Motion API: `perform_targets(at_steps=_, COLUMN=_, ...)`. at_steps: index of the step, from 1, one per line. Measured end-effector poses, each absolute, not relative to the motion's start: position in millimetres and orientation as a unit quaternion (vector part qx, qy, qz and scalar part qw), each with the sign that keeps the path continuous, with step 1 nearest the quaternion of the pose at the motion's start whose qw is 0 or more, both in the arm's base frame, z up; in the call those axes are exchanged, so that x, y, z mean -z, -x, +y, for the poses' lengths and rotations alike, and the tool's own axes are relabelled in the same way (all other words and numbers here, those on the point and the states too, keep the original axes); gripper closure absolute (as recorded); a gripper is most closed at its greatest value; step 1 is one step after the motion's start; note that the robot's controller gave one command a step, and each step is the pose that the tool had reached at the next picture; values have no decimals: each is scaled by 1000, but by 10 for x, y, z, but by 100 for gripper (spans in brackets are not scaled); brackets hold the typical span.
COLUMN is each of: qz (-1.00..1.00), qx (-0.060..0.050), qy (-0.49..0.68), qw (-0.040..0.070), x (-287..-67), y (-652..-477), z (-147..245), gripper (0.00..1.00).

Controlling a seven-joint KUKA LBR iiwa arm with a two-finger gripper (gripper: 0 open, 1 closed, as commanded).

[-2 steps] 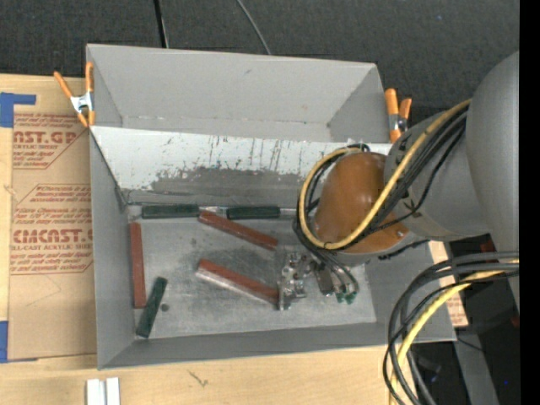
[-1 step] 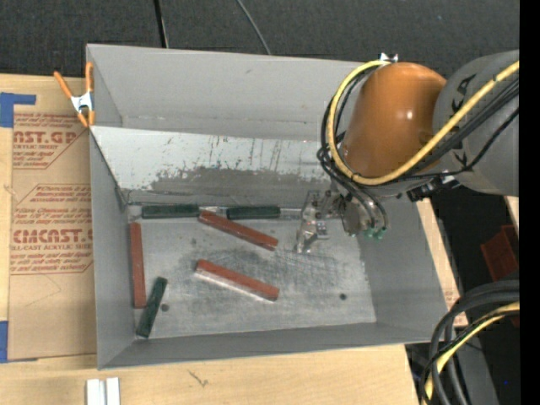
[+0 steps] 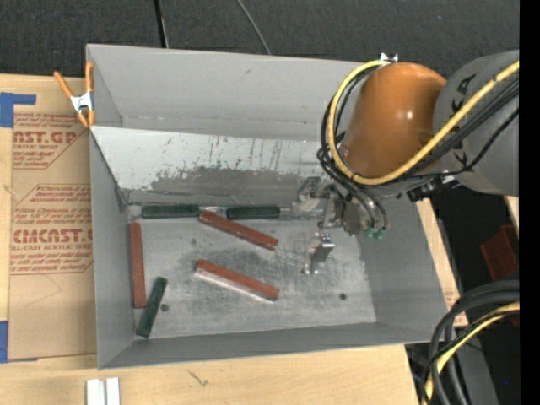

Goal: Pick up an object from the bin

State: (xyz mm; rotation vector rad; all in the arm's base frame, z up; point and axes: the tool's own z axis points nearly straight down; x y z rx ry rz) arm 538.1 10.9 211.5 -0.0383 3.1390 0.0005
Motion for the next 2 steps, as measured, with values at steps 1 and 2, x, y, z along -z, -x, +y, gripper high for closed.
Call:
perform_targets(at_steps=1, qz=1000, qx=0, qy=12, qw=1, x=-2115, y=-5381, z=110, gripper=0)
perform_targets(at_steps=2, qz=1000, qx=-1, qy=-4, qw=4, x=-1412, y=-5551, z=144, gripper=0)
